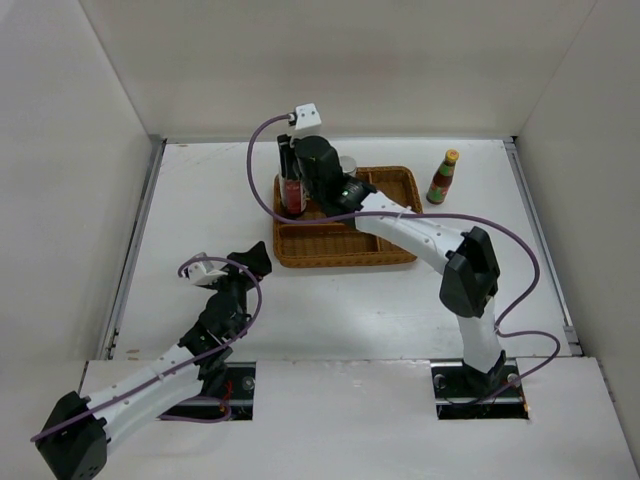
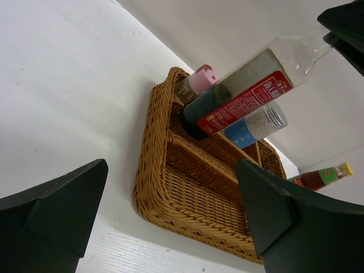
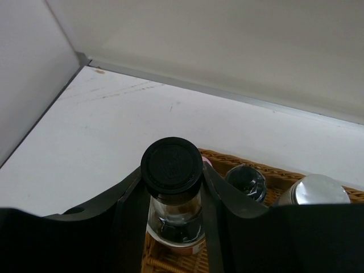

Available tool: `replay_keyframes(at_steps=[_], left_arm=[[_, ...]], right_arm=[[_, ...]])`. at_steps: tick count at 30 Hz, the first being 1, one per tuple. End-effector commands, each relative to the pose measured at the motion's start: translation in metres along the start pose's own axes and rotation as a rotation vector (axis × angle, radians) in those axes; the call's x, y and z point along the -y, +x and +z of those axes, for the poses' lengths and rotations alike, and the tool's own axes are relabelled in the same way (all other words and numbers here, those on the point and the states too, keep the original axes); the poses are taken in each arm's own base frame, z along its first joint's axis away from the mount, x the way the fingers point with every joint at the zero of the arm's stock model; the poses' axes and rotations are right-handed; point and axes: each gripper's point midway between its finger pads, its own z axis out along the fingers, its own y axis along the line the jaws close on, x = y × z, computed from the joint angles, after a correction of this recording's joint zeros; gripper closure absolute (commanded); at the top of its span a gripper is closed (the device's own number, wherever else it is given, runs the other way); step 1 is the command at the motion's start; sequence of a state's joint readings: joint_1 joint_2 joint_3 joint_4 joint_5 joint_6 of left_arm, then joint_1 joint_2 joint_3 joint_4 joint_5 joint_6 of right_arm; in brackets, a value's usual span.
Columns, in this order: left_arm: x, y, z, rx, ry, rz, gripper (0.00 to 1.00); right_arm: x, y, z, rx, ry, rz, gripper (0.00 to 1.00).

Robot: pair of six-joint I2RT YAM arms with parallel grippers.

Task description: Organize the condiment bottles

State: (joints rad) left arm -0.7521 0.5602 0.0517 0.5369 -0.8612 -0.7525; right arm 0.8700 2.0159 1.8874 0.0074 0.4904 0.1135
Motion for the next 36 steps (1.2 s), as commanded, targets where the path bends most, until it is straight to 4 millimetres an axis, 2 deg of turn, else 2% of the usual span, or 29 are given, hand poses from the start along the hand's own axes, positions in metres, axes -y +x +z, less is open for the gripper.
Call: replay_keyframes(at_steps=[1, 6, 11, 13, 15, 18, 22, 23, 29, 32, 34, 36], left_arm=[[-0.032, 0.021, -0.007, -0.024, -0.032, 0.036, 0.00], [-0.031, 0.021, -0.007, -0.023, -0.029, 0.034, 0.00], [-0.030, 0.021, -0.007, -0.024, -0.026, 0.032, 0.00], [-0.032, 0.022, -0.007, -0.026, -0.027, 0.034, 0.00], [-0.030, 0.020, -0.007, -0.022, -0.022, 0.027, 0.00], [-0.032, 0.023, -0.007, -0.028, -0.029, 0.037, 0.00], [-0.031, 0.022, -0.008, -0.026, -0.024, 0.030, 0.00], [-0.032, 0.023, -0.007, -0.028, -0.029, 0.036, 0.00], [-0.032, 0.022, -0.007, -0.028, -0.029, 0.034, 0.00], [-0.033, 0.023, -0.007, -0.031, -0.030, 0.038, 0.00], [-0.030, 0.022, -0.008, -0.030, -0.020, 0.030, 0.00], [-0.029, 0.023, -0.008, -0.033, -0.021, 0.035, 0.00]], right_arm=[[-0.011, -0.076, -0.019, 0.195, -0.036, 0.125, 0.72], [-0.014, -0.054, -0.025, 0.167, -0.040, 0.125, 0.71], [-0.018, -0.018, -0.023, 0.102, -0.044, 0.119, 0.70], [-0.019, -0.002, -0.021, 0.074, -0.041, 0.118, 0.68], [-0.018, 0.009, -0.022, 0.055, -0.038, 0.119, 0.59], [-0.016, 0.010, -0.025, 0.053, -0.036, 0.132, 0.42], [-0.012, -0.004, -0.034, 0.073, -0.037, 0.143, 0.21], [-0.010, -0.012, -0.038, 0.085, -0.043, 0.151, 0.15], [0.006, -0.049, -0.073, 0.133, -0.057, 0.177, 0.04], [0.057, -0.062, -0.091, 0.168, 0.017, 0.201, 0.03], [0.113, -0.059, -0.101, 0.177, 0.122, 0.208, 0.03], [0.179, -0.049, -0.107, 0.172, 0.262, 0.215, 0.03]])
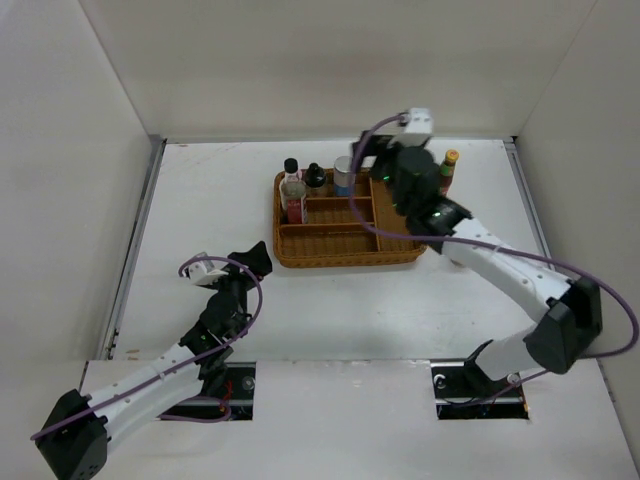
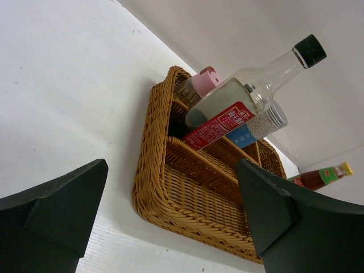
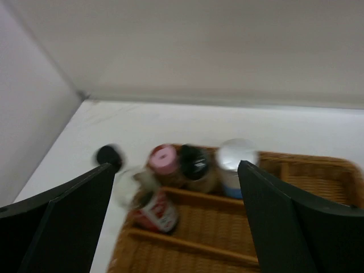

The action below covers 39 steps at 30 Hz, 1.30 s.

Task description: Organize the condiment bottles

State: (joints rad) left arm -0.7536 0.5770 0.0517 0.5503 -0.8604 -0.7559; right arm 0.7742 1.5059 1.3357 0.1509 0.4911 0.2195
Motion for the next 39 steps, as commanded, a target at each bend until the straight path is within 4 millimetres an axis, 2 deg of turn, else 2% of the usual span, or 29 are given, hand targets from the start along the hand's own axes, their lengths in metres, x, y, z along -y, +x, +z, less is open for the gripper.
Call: replay_keyframes(at_steps=[1, 3, 5, 8, 13, 19, 22, 26, 33, 36, 37, 39], left_arm=[[-0.030, 0.022, -0.008, -0.032, -0.022, 0.038, 0.00], [-0.029, 0.021, -0.008, -0.030, -0.018, 0.033, 0.00], [-0.028, 0.021, -0.008, -0.030, -0.015, 0.033, 0.00], [-0.031, 0.022, -0.007, -0.033, -0.027, 0.043, 0.00], [-0.029, 0.024, -0.007, -0.035, -0.020, 0.039, 0.00], [-0.028, 0.024, -0.007, -0.036, -0.017, 0.038, 0.00], [-0.030, 0.025, -0.007, -0.036, -0.021, 0.040, 0.00], [-0.031, 0.024, -0.006, -0.033, -0.024, 0.040, 0.00], [-0.032, 0.024, -0.006, -0.033, -0.029, 0.044, 0.00], [-0.030, 0.024, -0.007, -0.034, -0.020, 0.038, 0.00], [-0.029, 0.024, -0.006, -0.035, -0.018, 0.037, 0.00], [-0.031, 0.025, -0.006, -0.040, -0.025, 0.046, 0.00]], right_arm=[[0.115, -0.024, 0.000, 0.076, 0.255, 0.044, 0.03], [0.176, -0.017, 0.000, 0.043, 0.394, 0.031, 0.03], [0.220, -0.009, 0.000, 0.003, 0.499, 0.004, 0.01], [0.262, 0.004, 0.011, -0.057, 0.588, -0.037, 0.01], [0.305, 0.025, 0.026, -0.133, 0.673, -0.077, 0.01], [0.323, 0.040, 0.049, -0.180, 0.665, -0.078, 0.08], [0.329, 0.045, 0.056, -0.194, 0.674, -0.082, 0.17], [0.333, 0.054, 0.062, -0.212, 0.680, -0.093, 0.37], [0.334, 0.054, 0.061, -0.220, 0.694, -0.098, 0.60], [0.333, 0.051, 0.057, -0.223, 0.699, -0.100, 0.57], [0.333, 0.050, 0.056, -0.226, 0.699, -0.105, 0.59], [0.335, 0.042, 0.053, -0.216, 0.704, -0.104, 0.69]])
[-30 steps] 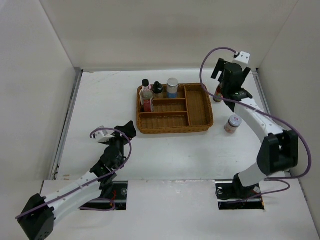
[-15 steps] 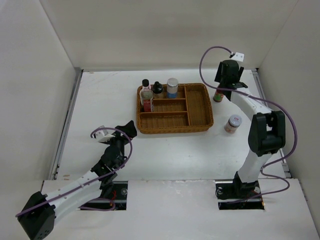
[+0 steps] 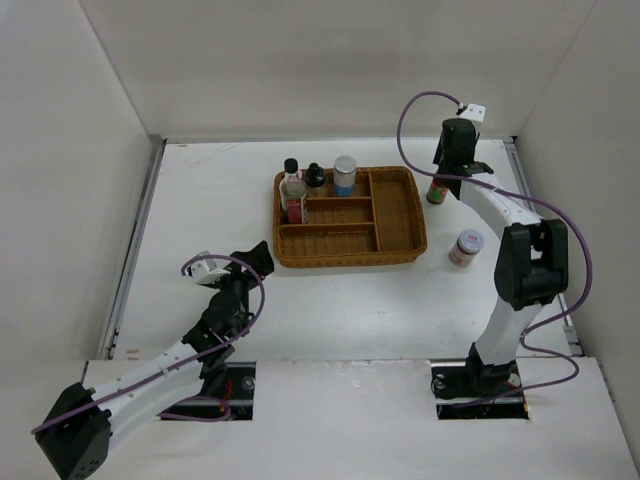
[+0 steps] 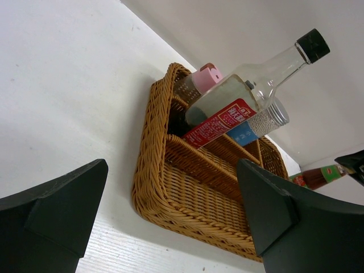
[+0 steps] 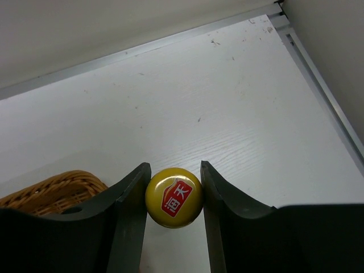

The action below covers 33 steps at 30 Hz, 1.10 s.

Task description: Organize the condiment bottles

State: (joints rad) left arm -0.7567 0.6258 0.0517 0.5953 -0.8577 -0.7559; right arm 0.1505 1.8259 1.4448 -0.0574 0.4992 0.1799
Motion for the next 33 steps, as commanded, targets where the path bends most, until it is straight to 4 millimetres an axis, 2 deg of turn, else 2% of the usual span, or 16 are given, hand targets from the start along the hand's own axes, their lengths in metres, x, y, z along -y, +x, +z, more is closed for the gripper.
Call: replay_keyframes(at_steps=[1, 8, 11, 13, 16, 19, 24, 28, 33], left_arm=[[-0.033, 0.021, -0.008, -0.034, -0.029, 0.044, 0.00], [-0.033, 0.022, -0.008, -0.035, -0.028, 0.042, 0.00], [-0.029, 0.019, -0.008, -0.029, -0.014, 0.028, 0.00], [-0.031, 0.020, -0.008, -0.031, -0.022, 0.034, 0.00], [-0.029, 0.021, -0.009, -0.034, -0.014, 0.029, 0.00], [-0.030, 0.022, -0.009, -0.040, -0.018, 0.037, 0.00], [-0.027, 0.021, -0.009, -0.037, -0.007, 0.027, 0.00], [-0.028, 0.022, -0.009, -0.040, -0.012, 0.033, 0.00], [-0.029, 0.022, -0.009, -0.038, -0.012, 0.033, 0.00]], right_arm=[[0.006, -0.039, -0.012, 0.071, 0.009, 0.037, 0.72], [0.023, -0.110, -0.069, 0.233, -0.019, 0.126, 0.75], [0.010, -0.125, -0.103, 0.278, -0.075, 0.124, 0.74], [-0.001, -0.128, -0.122, 0.293, -0.120, 0.130, 0.74], [-0.034, -0.123, -0.156, 0.307, -0.223, 0.136, 0.74], [-0.069, -0.118, -0.182, 0.310, -0.321, 0.146, 0.74], [-0.140, -0.111, -0.222, 0.306, -0.503, 0.160, 0.74], [-0.190, -0.102, -0.235, 0.296, -0.589, 0.143, 0.74], [-0.232, -0.088, -0.240, 0.278, -0.643, 0.109, 0.74]])
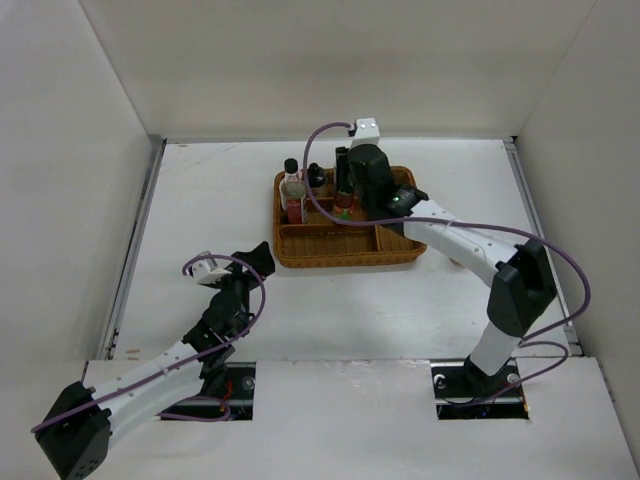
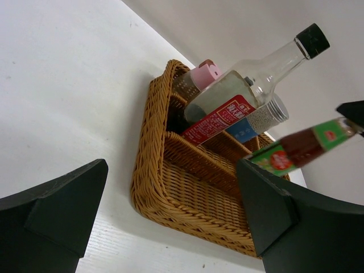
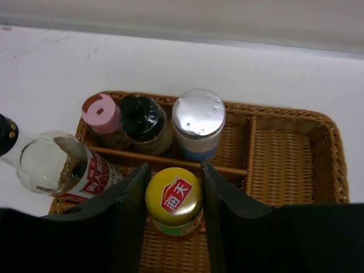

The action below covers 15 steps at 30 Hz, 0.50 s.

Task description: Organize the condiment bottles

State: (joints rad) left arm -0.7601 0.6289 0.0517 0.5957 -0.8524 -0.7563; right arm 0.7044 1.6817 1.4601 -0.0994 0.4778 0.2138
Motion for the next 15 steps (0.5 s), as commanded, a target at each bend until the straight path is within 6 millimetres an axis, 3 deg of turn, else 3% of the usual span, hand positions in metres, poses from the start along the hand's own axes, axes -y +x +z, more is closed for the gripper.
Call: replay_keyframes(at_steps=[1, 11, 15], left_arm=[[-0.029, 0.020, -0.009, -0.032, -0.014, 0.029, 0.00], [-0.030, 0.021, -0.009, -0.032, -0.018, 0.031, 0.00], [-0.028, 0.020, -0.009, -0.029, -0.012, 0.024, 0.00]], right_arm=[[-0.027, -0.094, -0.013, 0.248, -0.070, 0.133, 0.74], [-0.049, -0.094, -0.005, 0.258, -0.096, 0.103, 0.73], [-0.055, -0.081, 0.004, 0.237, -0.093, 0.090, 0.73]])
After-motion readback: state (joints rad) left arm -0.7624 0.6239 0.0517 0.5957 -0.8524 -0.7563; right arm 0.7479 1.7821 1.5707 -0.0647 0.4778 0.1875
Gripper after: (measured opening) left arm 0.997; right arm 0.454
